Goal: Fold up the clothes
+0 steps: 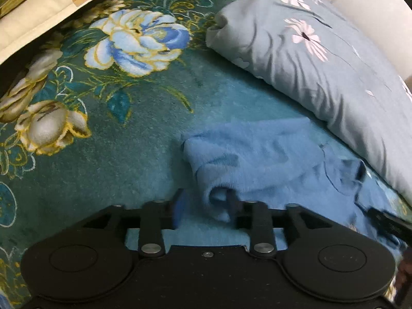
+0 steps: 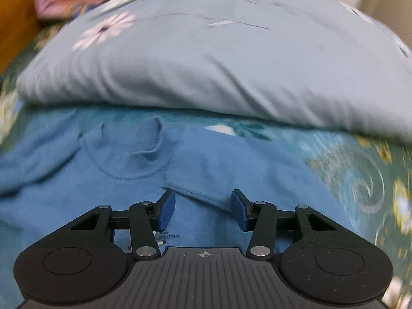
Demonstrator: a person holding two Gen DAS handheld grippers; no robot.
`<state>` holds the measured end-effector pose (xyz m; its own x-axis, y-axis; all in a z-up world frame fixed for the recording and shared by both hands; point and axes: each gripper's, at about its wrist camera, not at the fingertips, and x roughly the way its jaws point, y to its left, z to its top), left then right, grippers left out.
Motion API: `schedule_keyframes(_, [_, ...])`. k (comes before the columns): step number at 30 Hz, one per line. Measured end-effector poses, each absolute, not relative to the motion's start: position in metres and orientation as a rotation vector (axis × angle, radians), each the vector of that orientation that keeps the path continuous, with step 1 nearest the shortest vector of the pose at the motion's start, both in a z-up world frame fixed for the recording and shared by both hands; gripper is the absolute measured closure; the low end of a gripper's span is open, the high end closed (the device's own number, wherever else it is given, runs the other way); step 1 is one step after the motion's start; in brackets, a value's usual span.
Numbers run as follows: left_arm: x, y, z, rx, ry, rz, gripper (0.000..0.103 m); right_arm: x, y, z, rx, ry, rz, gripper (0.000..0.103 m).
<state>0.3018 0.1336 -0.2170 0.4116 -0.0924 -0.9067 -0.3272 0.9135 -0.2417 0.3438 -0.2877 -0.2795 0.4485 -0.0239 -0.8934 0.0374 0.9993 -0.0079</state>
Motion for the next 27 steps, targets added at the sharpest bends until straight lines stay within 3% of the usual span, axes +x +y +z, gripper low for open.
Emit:
schedule_keyframes(4, [0.29, 0.136, -0.208, -0.407, 1.151, 0.134, 0.057, 0.352, -0.279, -0.291, -0.031, 1.129, -0.027, 0.054])
schedule_keyframes(11, [0.279, 0.135, -0.208, -0.461, 1.169, 0.152, 0.055, 0.357, -0.276, -0.304, -0.078, 1.147, -0.053, 0.055])
schedule_keyframes(12, [0.278, 0.133, -0.209, -0.465, 1.171, 0.151, 0.055, 0.358, -0.278, -0.304, -0.07, 1.142, -0.058, 0.058])
schedule_keyframes(15, [0.279, 0.129, -0.208, -0.467, 1.175, 0.147, 0.054, 0.358, -0.286, -0.3, -0.023, 1.129, -0.073, 0.078])
schedule_keyframes(17, [0.28, 0.127, -0.208, -0.475, 1.177, 0.148, 0.054, 0.357, -0.297, -0.295, 0.045, 1.119, -0.074, 0.098])
schedule_keyframes(27, [0.29, 0.103, -0.204, -0.483, 1.17, 0.135, 0.051, 0.313, -0.379, -0.243, 0.263, 0.956, -0.252, 0.101])
